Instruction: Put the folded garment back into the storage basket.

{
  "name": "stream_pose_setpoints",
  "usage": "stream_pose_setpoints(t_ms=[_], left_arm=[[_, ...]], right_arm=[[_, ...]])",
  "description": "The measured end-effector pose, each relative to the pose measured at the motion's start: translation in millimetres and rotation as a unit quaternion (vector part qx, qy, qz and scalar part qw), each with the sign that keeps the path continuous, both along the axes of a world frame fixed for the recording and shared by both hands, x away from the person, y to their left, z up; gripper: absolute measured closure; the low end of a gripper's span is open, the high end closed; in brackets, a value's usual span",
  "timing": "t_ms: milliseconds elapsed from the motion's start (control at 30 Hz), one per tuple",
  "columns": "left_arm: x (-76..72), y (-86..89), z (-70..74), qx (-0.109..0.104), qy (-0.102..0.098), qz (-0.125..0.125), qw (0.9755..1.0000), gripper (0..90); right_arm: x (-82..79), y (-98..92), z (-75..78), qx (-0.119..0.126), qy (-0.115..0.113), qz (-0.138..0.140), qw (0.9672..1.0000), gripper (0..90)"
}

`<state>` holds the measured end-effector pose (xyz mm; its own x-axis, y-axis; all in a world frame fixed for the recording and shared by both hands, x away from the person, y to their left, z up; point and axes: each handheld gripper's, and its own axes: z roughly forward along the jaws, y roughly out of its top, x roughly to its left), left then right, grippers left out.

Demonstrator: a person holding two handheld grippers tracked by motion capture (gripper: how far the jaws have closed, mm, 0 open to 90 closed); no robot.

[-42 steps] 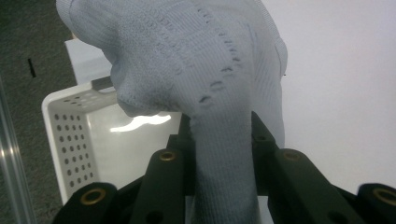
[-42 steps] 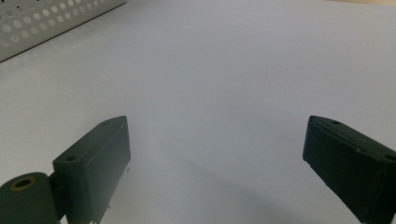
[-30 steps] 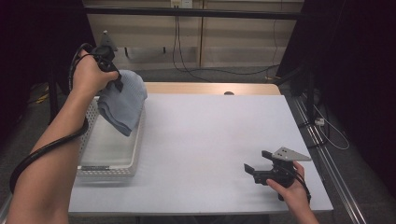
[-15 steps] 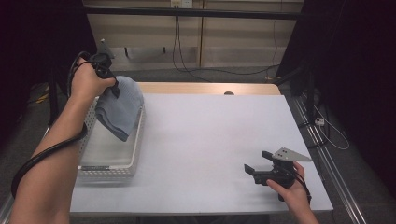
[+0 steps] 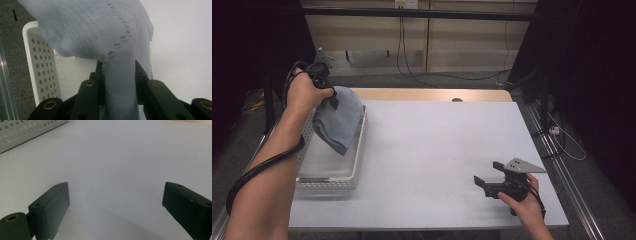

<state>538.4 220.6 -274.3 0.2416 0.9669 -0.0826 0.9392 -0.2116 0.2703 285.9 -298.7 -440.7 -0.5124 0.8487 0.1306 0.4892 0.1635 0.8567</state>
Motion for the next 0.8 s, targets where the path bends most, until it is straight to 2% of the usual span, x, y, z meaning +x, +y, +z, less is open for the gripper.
stream_pose_setpoints(t_ms=[567,800], left_arm=[[-11.3,3.3,-6.8,-0.004,0.012,-0.015,0.9998,73.6],[-21.8,2.3,-10.0,-0.022,0.010,-0.022,0.9995,73.6]], right_arm=[[-0.5,1.5,0.0,-0.002,0.000,0.001,1.0000,7.3],[-0.3,0.7,1.0,-0.002,-0.001,-0.002,1.0000,7.3]])
